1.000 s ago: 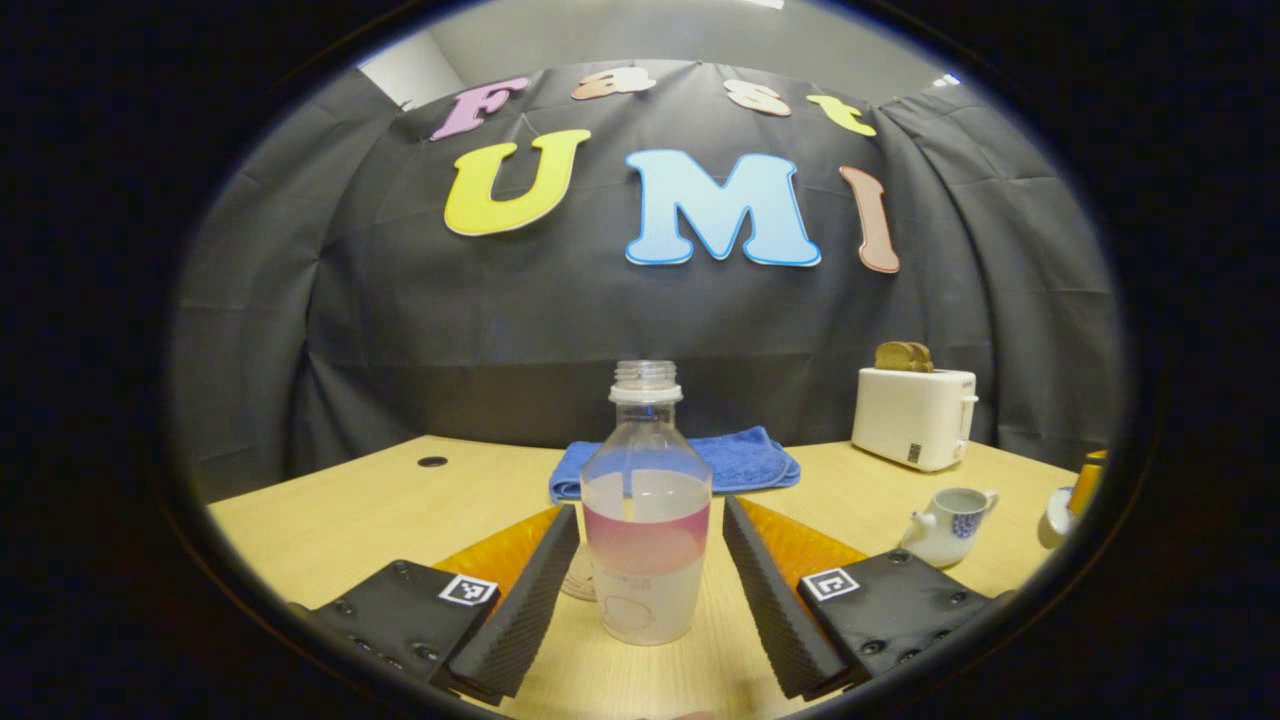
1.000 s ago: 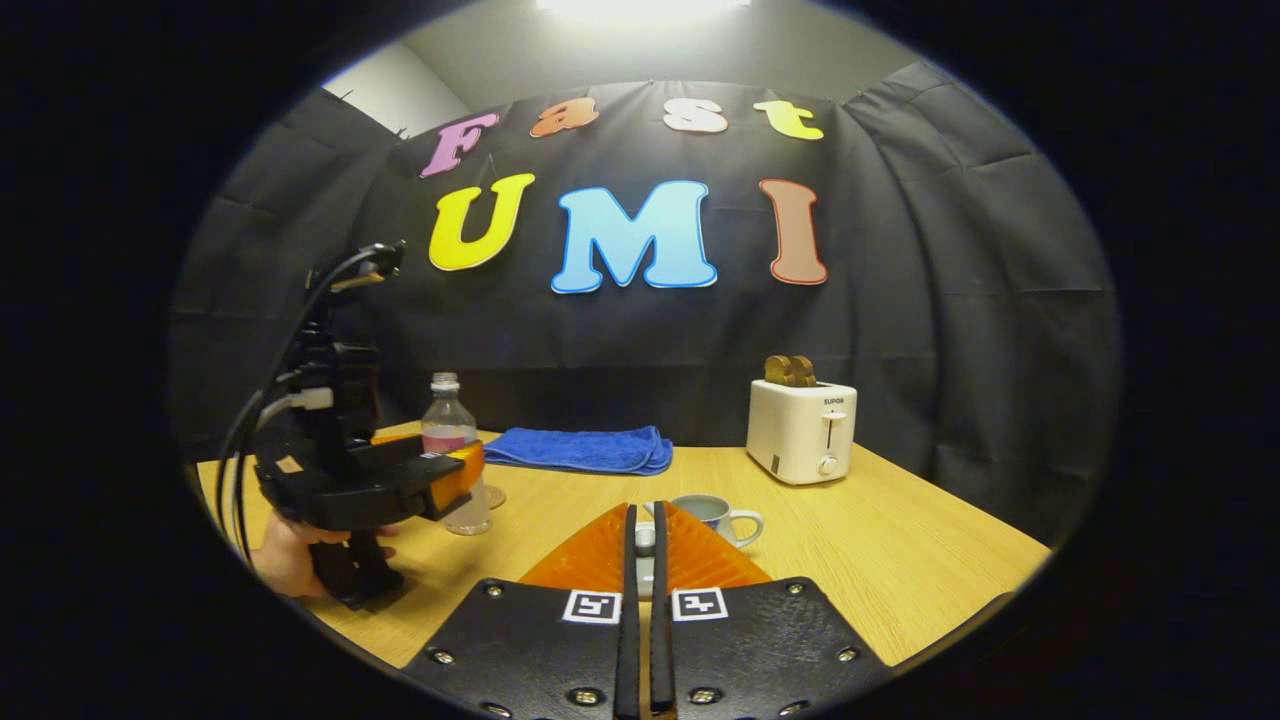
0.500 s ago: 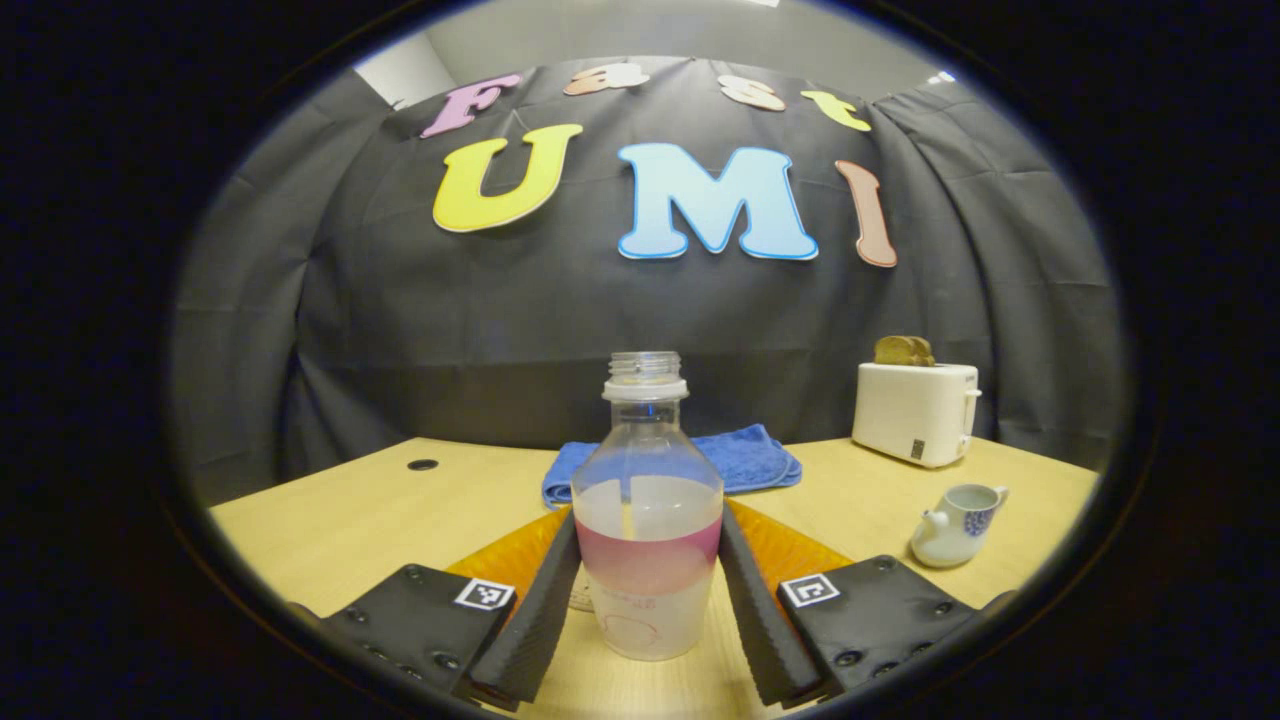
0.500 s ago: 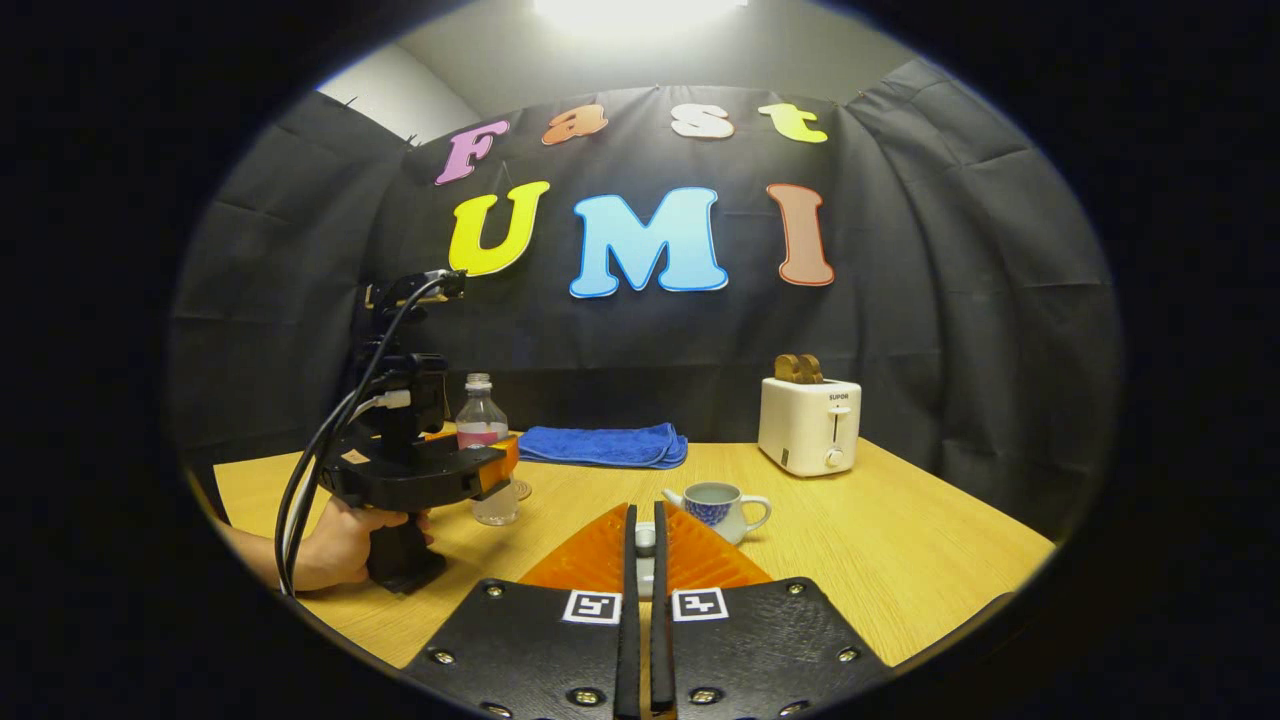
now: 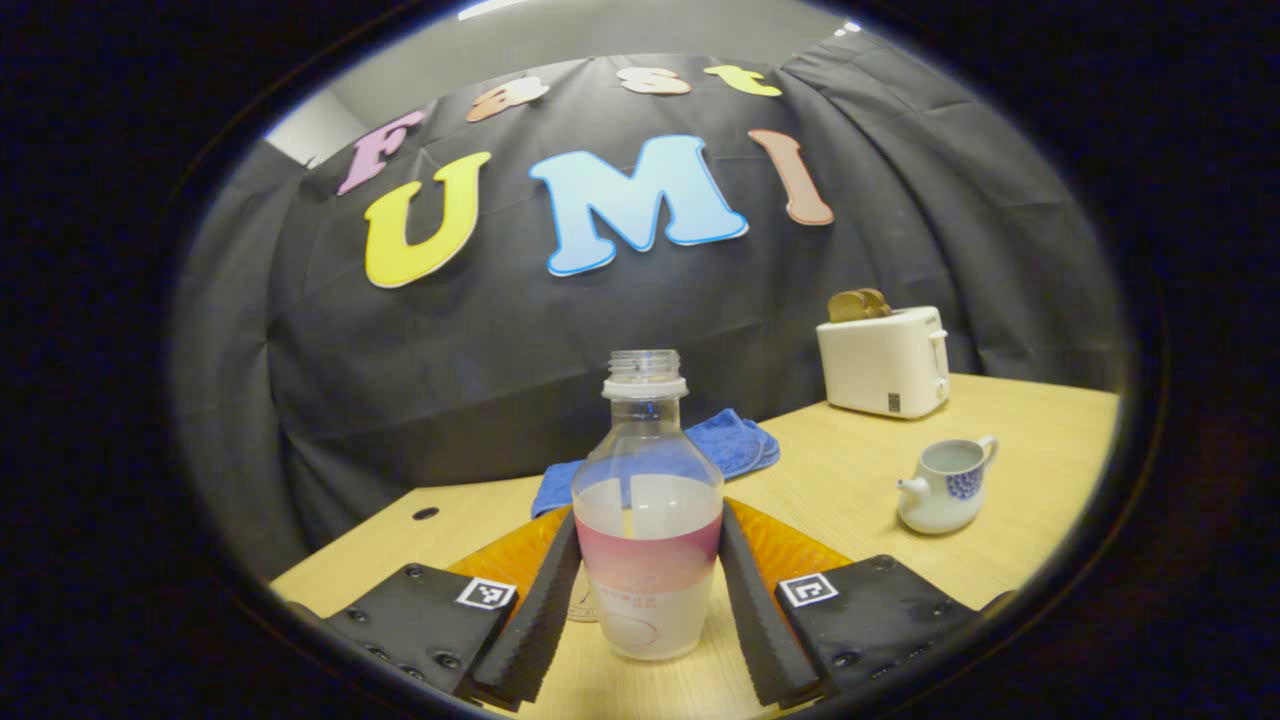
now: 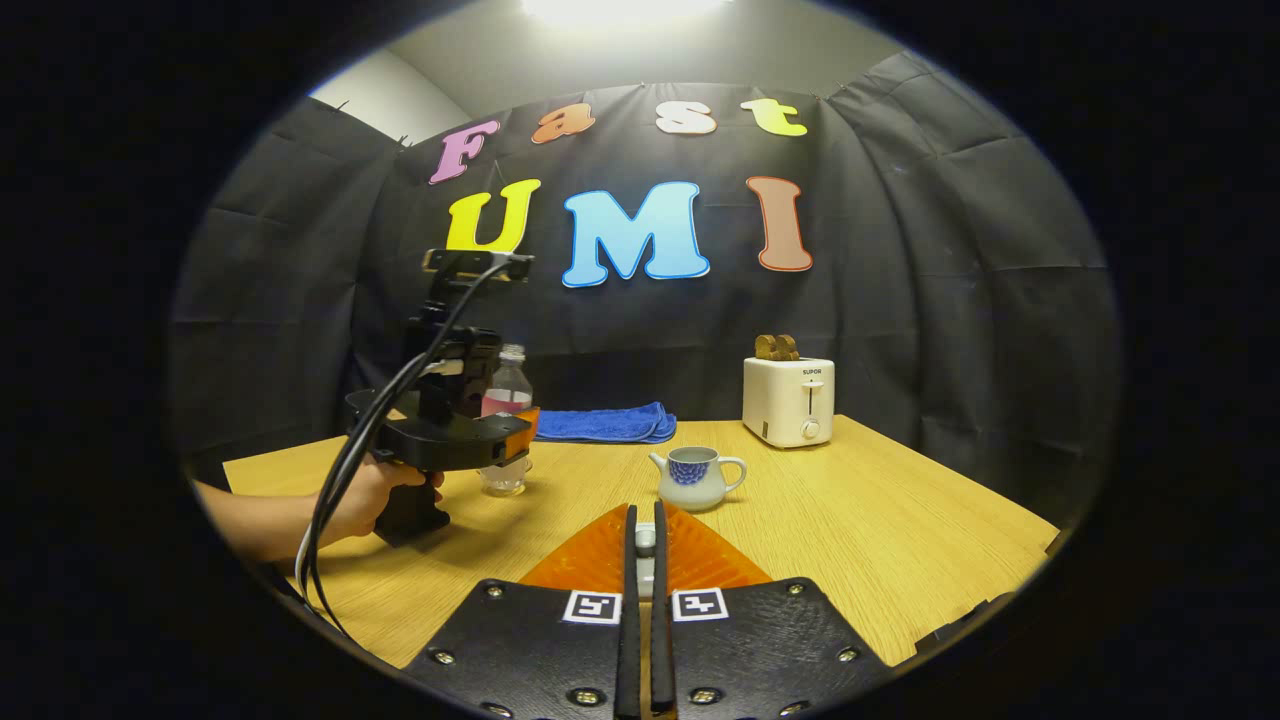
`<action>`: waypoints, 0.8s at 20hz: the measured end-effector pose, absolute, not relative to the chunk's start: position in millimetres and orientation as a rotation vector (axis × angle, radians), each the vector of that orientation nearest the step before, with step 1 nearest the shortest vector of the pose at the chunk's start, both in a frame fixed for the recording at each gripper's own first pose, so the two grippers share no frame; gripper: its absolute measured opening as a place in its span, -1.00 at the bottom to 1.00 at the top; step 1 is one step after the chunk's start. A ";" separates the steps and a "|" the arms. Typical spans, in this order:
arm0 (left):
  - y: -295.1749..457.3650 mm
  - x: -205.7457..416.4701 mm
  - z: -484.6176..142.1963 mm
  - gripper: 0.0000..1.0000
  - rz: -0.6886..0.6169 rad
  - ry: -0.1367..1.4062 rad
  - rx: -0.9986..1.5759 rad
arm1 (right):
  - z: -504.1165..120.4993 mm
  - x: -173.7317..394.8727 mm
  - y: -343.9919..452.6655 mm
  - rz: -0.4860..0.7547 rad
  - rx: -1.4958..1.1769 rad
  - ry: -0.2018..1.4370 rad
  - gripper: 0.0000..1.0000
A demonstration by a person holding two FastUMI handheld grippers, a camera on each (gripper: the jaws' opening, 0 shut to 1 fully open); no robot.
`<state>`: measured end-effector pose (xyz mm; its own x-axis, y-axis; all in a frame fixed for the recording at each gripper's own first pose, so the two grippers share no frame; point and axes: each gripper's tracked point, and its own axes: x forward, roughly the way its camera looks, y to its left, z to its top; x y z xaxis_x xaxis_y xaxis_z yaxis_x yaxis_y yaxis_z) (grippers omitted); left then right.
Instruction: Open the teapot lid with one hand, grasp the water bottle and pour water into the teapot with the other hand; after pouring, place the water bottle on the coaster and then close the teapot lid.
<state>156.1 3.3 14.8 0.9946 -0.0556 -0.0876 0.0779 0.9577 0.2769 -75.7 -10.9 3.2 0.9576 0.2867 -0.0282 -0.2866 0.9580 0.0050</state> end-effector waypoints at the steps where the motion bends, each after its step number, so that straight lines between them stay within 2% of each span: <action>1: -2.6 153.7 15.5 0.72 -0.076 0.082 0.329 | 1.9 -79.6 -10.7 0.295 0.000 0.029 -0.91; 6: -32.4 159.3 22.0 0.72 -0.090 0.075 0.614 | -11.6 -94.4 -14.4 0.308 0.026 0.060 -0.91; 16: -80.2 174.4 1.7 0.73 -0.170 0.090 0.952 | -25.0 -105.3 -33.7 0.273 0.047 0.083 -0.91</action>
<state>174.4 -80.2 1.7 0.9830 -0.1048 -0.1510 0.1838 0.5682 0.8021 -105.3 -33.7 -25.0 0.9595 0.2715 -0.0758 -0.2676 0.9618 0.0579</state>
